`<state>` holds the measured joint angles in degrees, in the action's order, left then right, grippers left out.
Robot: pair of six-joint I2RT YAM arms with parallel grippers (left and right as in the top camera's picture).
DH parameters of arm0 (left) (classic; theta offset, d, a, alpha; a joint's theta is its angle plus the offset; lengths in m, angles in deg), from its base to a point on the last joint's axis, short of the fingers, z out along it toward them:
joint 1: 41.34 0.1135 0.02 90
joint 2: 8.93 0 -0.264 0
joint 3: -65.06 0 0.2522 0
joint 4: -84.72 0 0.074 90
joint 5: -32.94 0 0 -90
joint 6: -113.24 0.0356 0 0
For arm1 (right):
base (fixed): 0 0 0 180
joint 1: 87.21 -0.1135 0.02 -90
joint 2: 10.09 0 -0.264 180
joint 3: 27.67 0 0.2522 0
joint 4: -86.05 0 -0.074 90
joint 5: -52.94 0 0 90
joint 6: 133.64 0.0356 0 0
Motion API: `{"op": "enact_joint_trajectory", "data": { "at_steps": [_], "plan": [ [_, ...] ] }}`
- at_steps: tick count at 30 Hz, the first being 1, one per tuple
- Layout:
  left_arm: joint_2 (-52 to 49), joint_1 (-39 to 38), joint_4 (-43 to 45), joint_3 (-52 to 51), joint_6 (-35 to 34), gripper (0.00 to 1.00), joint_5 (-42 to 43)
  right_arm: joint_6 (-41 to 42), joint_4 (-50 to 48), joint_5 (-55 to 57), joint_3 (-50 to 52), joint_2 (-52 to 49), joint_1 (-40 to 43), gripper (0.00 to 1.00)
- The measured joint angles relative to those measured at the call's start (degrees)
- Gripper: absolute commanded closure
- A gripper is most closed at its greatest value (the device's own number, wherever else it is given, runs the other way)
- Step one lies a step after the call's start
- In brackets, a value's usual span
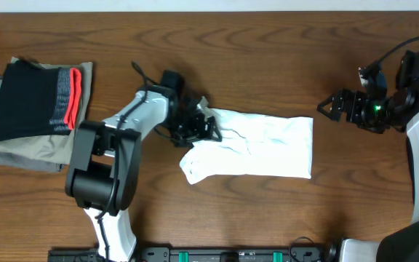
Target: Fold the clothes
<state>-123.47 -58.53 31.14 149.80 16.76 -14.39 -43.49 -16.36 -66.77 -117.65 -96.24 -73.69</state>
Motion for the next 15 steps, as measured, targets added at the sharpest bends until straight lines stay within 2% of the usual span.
{"op": "enact_joint_trajectory", "data": {
  "at_steps": [3, 5, 7, 9, 14, 15],
  "plan": [
    [0.20, -1.03, 0.07, 0.17, -1.29, 0.15, -1.60, 0.00, 0.04, 0.00, 0.00, 0.00, 0.00, 0.02],
    [0.22, -1.20, 0.11, 0.20, -2.01, 0.23, -2.43, 0.00, 0.07, 0.00, 0.00, 0.00, 0.00, 0.02],
    [0.22, -1.20, 0.17, 0.20, -2.64, 0.25, -3.52, 0.00, 0.09, 0.00, 0.00, 0.00, 0.00, 0.02],
    [0.22, -1.18, 0.07, 0.20, -2.78, 0.34, -4.33, 0.00, 0.13, 0.00, 0.00, 0.00, 0.00, 0.02],
    [0.20, -1.05, 0.02, 0.09, -3.69, 0.65, -7.98, 0.00, 0.22, -0.02, 0.00, 0.00, 0.00, 0.03],
    [0.20, -0.96, -0.04, 0.07, -4.00, 0.68, -8.81, -0.02, 0.24, 0.00, 0.00, 0.00, 0.00, 0.02]
  ]
}}
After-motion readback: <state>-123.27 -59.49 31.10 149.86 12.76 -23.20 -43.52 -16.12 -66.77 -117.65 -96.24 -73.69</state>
